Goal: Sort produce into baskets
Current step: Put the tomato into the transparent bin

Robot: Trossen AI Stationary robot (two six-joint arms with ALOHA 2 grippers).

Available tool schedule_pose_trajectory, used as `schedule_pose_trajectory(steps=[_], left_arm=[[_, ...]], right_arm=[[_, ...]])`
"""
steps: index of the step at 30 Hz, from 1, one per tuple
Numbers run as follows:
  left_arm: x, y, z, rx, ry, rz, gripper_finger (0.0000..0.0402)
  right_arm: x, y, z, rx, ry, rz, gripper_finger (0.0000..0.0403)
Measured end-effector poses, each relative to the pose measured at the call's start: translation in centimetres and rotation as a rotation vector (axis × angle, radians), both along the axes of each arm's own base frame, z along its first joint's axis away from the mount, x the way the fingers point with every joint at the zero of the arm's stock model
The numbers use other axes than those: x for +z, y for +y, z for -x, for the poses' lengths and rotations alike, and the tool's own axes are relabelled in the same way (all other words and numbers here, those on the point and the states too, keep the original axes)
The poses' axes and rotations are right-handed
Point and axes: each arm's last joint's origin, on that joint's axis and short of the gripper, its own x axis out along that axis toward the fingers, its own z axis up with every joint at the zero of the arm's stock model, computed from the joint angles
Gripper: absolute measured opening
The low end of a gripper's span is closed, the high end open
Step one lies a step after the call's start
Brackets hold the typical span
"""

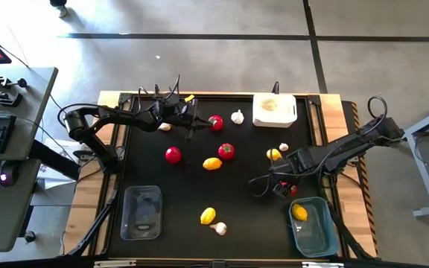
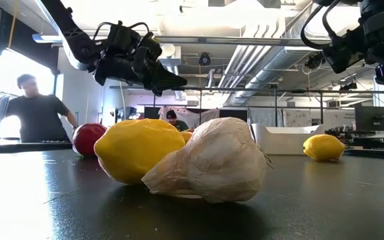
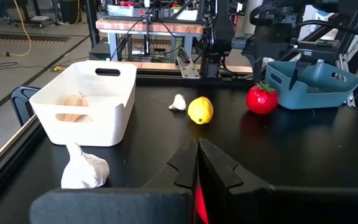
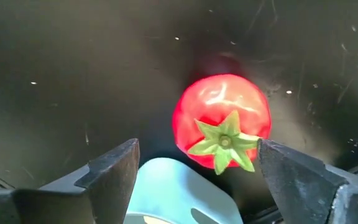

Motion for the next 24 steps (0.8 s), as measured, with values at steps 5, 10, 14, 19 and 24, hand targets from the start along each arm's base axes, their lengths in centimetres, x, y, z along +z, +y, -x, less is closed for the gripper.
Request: schedule_pose_trajectory(steps=[5,10,14,19,24], left_arm=[[0.0,0.0,0.0,0.0,0.0,0.0,0.0],[0.0,0.0,0.0,0.0,0.0,-0.001,0.0],[0.0,0.0,0.0,0.0,0.0,0.0,0.0],[0.0,0.0,0.0,0.0,0.0,0.0,0.0],[0.0,0.0,0.0,0.0,0.0,0.0,0.0]], right_arm=[[0.0,0.7,0.2,0.008,0.001,-0.001,0.0317],[0.0,1.3,0.4,-0.014,0.003,-0.002,0.0317],[0.0,1.8,0.4,-0.001,-0.022,0.015,0.0317],[-0.6,2.2,0.1,0.036,-0.024,0.049,0.0317],[-1.8,2.4,-0.5,0.107,0.024,0.098,0.0317]])
